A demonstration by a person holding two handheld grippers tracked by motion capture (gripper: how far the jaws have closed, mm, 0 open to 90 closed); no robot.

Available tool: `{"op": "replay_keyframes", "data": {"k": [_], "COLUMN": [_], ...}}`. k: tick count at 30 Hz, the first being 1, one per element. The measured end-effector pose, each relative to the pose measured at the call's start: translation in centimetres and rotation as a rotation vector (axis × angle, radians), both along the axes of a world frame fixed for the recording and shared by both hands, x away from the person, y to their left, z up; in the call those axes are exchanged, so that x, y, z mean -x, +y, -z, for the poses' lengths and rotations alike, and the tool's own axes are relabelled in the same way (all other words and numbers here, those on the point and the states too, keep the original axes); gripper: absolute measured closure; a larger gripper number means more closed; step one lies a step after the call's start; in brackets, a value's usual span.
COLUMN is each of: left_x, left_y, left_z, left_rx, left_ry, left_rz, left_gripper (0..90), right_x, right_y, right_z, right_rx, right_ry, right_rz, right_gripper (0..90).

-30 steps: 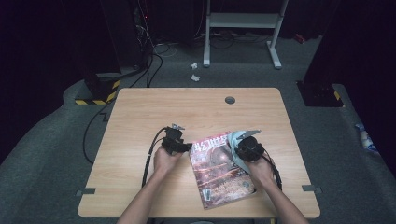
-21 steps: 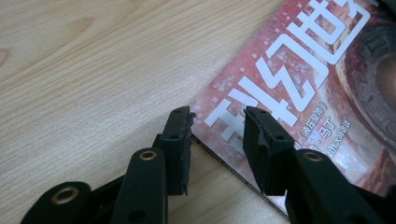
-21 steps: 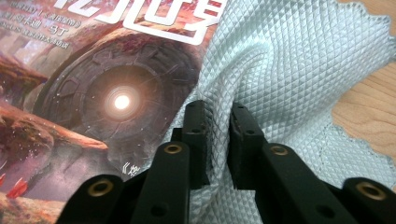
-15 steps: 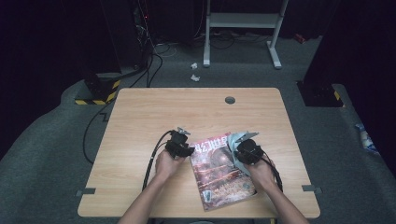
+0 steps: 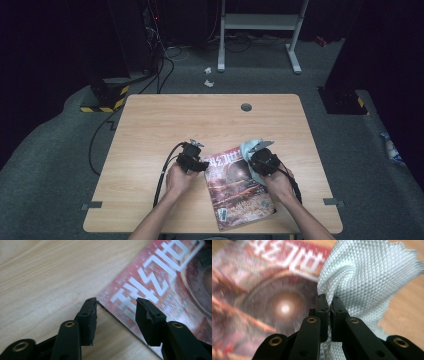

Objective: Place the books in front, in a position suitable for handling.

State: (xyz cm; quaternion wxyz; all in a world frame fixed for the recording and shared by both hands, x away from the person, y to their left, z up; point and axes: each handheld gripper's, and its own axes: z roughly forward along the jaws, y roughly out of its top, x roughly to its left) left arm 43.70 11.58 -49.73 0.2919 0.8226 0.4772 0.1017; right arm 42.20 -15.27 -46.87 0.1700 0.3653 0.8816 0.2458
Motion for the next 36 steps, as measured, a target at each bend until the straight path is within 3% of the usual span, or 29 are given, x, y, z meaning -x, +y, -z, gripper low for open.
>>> {"op": "replay_keyframes", "data": {"k": [2,4,6,8,10,13,15,18,22,25,29,33,36], "left_x": [-0.6,-0.9,-0.9,-0.8,-0.8,-0.7,-0.7,-0.7,-0.7,-0.6,-0.6,-0.6,-0.6], "left_y": [0.2,0.5,0.5,0.5,0.6,0.6,0.7,0.7,0.7,0.7,0.7,0.7,0.8], "left_z": [0.3,0.4,0.6,0.6,0.7,0.7,0.8,0.8,0.8,0.8,0.9,0.9,0.9], "left_rx": [-0.003,0.028,0.028,0.033,0.029,0.033,0.038,0.039,0.040,0.039,0.045,0.051,0.055], "left_ry": [0.013,0.027,0.009,0.000,-0.008,-0.010,-0.014,-0.015,-0.017,-0.022,-0.021,-0.027,-0.025], "left_rz": [-0.017,-0.030,-0.023,-0.024,-0.017,-0.016,-0.011,-0.010,-0.014,-0.012,-0.014,-0.010,-0.004], "left_gripper": [49.4,47.1,47.0,47.1,47.2,47.3,47.4,47.5,47.7,47.8,48.0,48.8,50.0], "right_x": [-0.6,-1.4,-2.0,-1.8,-1.3,-0.4,0.3,1.2,2.2,2.0,0.9,-0.6,-1.6], "right_y": [0.6,1.1,1.8,2.8,4.2,6.4,8.7,10.9,12.8,12.3,10.0,5.7,2.4], "right_z": [0.0,0.5,1.4,1.8,1.9,2.0,2.1,2.2,2.3,2.4,2.3,2.2,2.0], "right_rx": [0.004,0.014,0.023,0.026,0.025,0.039,0.012,-0.033,-0.025,-0.040,-0.029,-0.002,-0.027], "right_ry": [0.003,0.027,0.071,0.075,0.101,0.092,0.104,0.135,0.122,0.126,0.106,0.073,0.079], "right_rz": [0.003,0.019,0.029,0.011,-0.035,-0.111,-0.183,-0.247,-0.312,-0.308,-0.229,-0.098,0.005], "right_gripper": [86.5,86.5,86.6,86.5,86.5,86.5,86.5,86.5,86.4,86.2,86.2,86.3,86.3]}}
